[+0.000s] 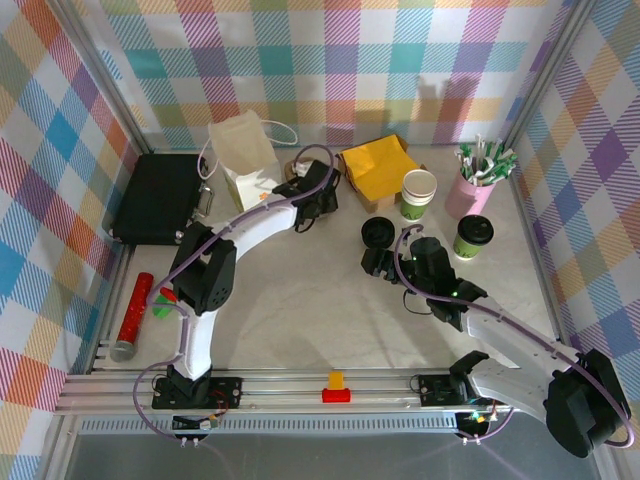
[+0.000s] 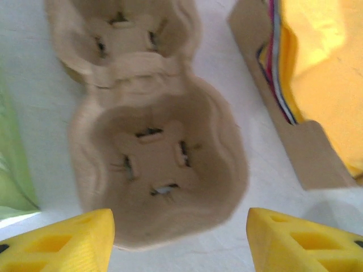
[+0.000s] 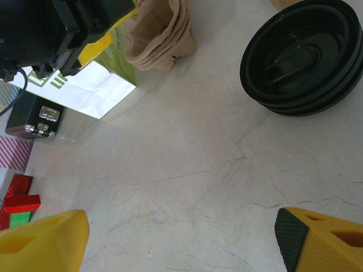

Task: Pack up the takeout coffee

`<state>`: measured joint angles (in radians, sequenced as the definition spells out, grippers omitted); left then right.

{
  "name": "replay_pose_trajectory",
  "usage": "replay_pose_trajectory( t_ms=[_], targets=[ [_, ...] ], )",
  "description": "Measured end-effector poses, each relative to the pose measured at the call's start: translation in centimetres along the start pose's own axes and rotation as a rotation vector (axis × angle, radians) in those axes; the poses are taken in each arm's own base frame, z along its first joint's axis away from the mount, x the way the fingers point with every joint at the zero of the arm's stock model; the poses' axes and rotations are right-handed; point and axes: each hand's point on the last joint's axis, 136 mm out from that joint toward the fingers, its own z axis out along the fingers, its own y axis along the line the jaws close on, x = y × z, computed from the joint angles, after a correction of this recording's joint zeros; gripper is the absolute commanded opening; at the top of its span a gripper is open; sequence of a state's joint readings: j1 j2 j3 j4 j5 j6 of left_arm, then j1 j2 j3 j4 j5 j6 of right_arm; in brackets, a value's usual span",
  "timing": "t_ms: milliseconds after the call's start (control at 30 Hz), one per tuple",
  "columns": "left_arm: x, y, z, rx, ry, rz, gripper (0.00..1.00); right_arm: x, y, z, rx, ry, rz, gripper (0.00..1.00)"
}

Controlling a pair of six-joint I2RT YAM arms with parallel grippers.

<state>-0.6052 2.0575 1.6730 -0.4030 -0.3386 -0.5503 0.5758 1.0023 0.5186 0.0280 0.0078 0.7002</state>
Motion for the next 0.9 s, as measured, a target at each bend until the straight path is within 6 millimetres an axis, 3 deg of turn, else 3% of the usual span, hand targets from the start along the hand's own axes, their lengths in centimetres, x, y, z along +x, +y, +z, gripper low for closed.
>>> replay_pose_trajectory(
  t_ms=[200, 400, 667, 900],
  targets=[
    [-0.1, 3.7, -0.3, -0.078, -0.006, -0.028, 0.64, 0.0, 0.0, 0.1, 0.0, 0.0, 0.0, 0.86],
    [-0.9, 5.4, -1.4, -0.109, -0.028, -0.045, 0.64, 0.0, 0.0, 0.2, 0.0, 0.0, 0.0, 0.86],
    [0.1, 3.7, -1.5, -0.007, 0.037, -0.048, 0.61, 0.1, -0.2, 0.3, 0.005, 0.006, 0.001, 0.86],
    [1.2, 2.9, 0.4, 0.008, 0.078, -0.046, 0.61, 0.1, -0.2, 0.3, 0.005, 0.006, 0.001, 0.86]
  ],
)
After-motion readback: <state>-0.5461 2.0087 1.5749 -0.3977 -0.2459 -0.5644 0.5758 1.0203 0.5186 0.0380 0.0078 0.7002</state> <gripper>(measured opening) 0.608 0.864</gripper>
